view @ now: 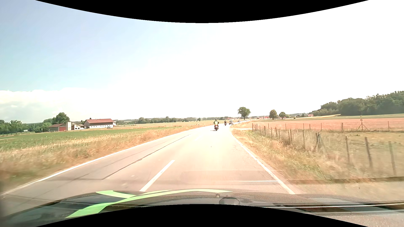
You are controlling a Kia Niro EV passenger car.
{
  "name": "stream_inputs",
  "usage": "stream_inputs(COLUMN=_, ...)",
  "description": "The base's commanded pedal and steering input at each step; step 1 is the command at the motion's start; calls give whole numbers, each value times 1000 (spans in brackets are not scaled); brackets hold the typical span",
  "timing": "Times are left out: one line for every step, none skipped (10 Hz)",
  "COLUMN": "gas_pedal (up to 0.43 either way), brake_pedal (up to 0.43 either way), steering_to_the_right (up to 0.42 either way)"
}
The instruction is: Follow the waypoints while adhering to traffic rules and regulations
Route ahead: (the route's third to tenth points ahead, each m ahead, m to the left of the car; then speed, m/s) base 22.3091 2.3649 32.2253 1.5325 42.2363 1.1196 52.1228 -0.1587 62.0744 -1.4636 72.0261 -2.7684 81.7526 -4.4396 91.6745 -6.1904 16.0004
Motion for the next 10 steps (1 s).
stream_inputs(gas_pedal=0, brake_pedal=256, steering_to_the_right=5)
stream_inputs(gas_pedal=0, brake_pedal=244, steering_to_the_right=7)
stream_inputs(gas_pedal=0, brake_pedal=244, steering_to_the_right=12)
stream_inputs(gas_pedal=0, brake_pedal=256, steering_to_the_right=12)
stream_inputs(gas_pedal=0, brake_pedal=256, steering_to_the_right=12)
stream_inputs(gas_pedal=0, brake_pedal=268, steering_to_the_right=12)
stream_inputs(gas_pedal=0, brake_pedal=274, steering_to_the_right=12)
stream_inputs(gas_pedal=0, brake_pedal=280, steering_to_the_right=12)
stream_inputs(gas_pedal=0, brake_pedal=280, steering_to_the_right=10)
stream_inputs(gas_pedal=0, brake_pedal=280, steering_to_the_right=8)
